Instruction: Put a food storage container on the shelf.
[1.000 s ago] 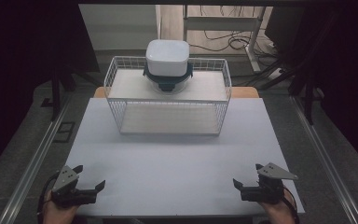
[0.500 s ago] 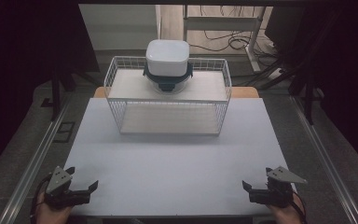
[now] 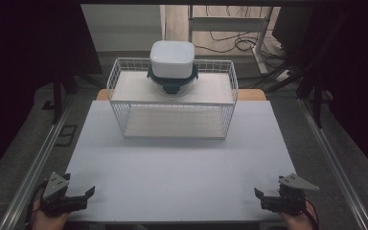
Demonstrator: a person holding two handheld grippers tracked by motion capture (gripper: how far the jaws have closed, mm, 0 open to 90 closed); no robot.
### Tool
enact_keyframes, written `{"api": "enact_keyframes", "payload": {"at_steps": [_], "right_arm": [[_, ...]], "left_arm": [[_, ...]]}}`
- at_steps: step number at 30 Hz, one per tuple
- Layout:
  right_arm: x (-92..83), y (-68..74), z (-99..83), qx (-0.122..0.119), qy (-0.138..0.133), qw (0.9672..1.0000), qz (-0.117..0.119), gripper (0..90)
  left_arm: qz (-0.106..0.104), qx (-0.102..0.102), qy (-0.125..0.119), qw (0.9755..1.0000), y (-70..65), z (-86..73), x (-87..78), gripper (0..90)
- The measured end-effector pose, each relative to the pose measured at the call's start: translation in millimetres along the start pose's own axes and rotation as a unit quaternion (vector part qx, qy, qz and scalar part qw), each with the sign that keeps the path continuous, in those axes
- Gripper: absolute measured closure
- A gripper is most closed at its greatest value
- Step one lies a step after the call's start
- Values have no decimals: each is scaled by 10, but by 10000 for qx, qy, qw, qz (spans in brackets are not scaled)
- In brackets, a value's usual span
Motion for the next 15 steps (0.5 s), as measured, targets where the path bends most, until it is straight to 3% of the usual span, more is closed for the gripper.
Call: {"api": "enact_keyframes", "payload": {"at_steps": [9,15], "right_arm": [[40,-37,-38,112,208,9997,23,0],[66,-19,-39,22,331,9994,16,1]], "left_arm": [[-11,-159,277,9995,70,-83,70,7],[-67,-220,560,9982,79,-122,136,7]]}}
Point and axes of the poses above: each handheld gripper's, and its own axes: x roughly forward along the jaws, z roughly out of its top, y roughly to its left, the point moved 2 cm from there along x, roughly forward along the jaws, and after that the axes turned 10 degrees about -z, right-handed, at the moved point
